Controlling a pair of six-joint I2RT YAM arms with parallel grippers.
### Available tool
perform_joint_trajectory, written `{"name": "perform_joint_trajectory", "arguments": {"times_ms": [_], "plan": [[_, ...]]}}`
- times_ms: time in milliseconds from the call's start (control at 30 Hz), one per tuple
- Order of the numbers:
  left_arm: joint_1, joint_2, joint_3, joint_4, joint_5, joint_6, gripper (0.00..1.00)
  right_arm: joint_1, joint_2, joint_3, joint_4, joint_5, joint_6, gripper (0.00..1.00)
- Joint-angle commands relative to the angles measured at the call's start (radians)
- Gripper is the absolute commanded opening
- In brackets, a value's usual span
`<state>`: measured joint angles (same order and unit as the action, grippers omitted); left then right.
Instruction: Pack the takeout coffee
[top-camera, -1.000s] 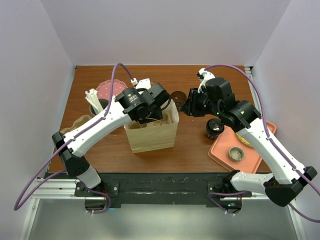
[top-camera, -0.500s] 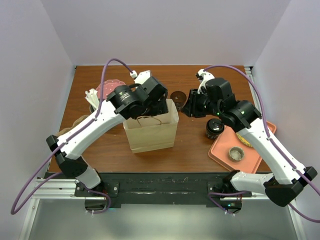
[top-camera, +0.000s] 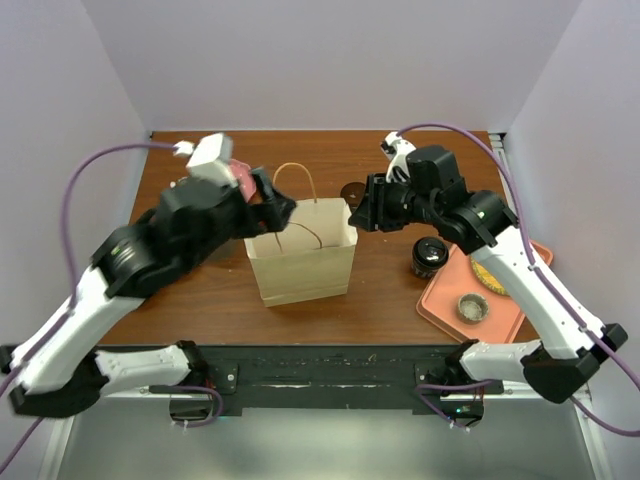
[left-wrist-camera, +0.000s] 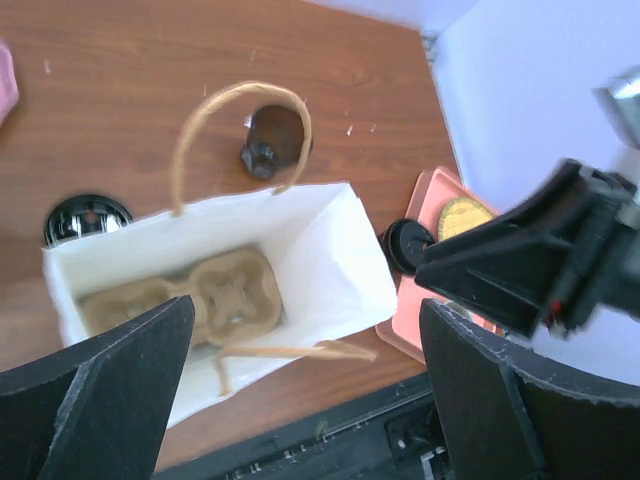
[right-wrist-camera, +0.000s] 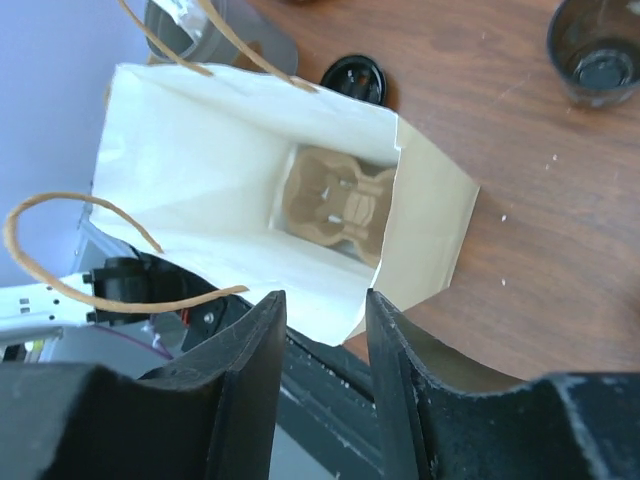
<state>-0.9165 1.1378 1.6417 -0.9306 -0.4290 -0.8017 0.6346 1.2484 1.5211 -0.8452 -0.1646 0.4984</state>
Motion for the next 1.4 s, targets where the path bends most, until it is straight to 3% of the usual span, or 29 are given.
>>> {"name": "perform_joint_trajectory", "arguments": {"times_ms": [0, 133, 300, 433, 600, 900, 1000, 1067, 1100, 1133, 1233, 1367], "plan": [[0.010, -0.224, -0.201, 0.263, -0.068, 0.142, 1.00, 0.002, 0.062, 0.092, -0.087, 0.008, -0.007, 0.43], [0.010, -0.328, -0.326, 0.325, -0.063, 0.202, 1.00, 0.011, 0.132, 0.151, -0.161, 0.060, -0.031, 0.43], [0.053, -0.082, -0.192, -0.050, -0.010, 0.216, 1.00, 0.033, 0.203, 0.189, -0.210, 0.131, -0.024, 0.42], [0.170, 0.004, -0.163, -0.146, -0.019, 0.199, 0.99, 0.056, 0.226, 0.209, -0.213, 0.163, -0.011, 0.38], [0.291, -0.029, -0.152, -0.186, 0.026, 0.182, 0.80, 0.073, 0.240, 0.217, -0.204, 0.223, 0.019, 0.32], [0.294, 0.014, -0.152, -0.284, 0.061, 0.222, 0.74, 0.106, 0.250, 0.200, -0.183, 0.238, 0.049, 0.23], [0.294, 0.010, -0.170, -0.248, 0.136, 0.237, 0.64, 0.114, 0.255, 0.209, -0.190, 0.263, 0.061, 0.19], [0.292, 0.007, -0.186, -0.214, 0.201, 0.228, 0.50, 0.116, 0.255, 0.211, -0.187, 0.273, 0.075, 0.15], [0.292, 0.004, -0.210, -0.199, 0.226, 0.223, 0.44, 0.119, 0.255, 0.215, -0.187, 0.272, 0.077, 0.07], [0.292, 0.004, -0.217, -0.183, 0.252, 0.222, 0.30, 0.120, 0.258, 0.224, -0.195, 0.274, 0.083, 0.03], [0.292, 0.019, -0.177, -0.162, 0.341, 0.220, 0.06, 0.129, 0.258, 0.292, -0.244, 0.263, 0.115, 0.00], [0.294, 0.023, -0.195, -0.145, 0.414, 0.179, 0.00, 0.135, 0.212, 0.281, -0.240, 0.228, 0.189, 0.00]]}}
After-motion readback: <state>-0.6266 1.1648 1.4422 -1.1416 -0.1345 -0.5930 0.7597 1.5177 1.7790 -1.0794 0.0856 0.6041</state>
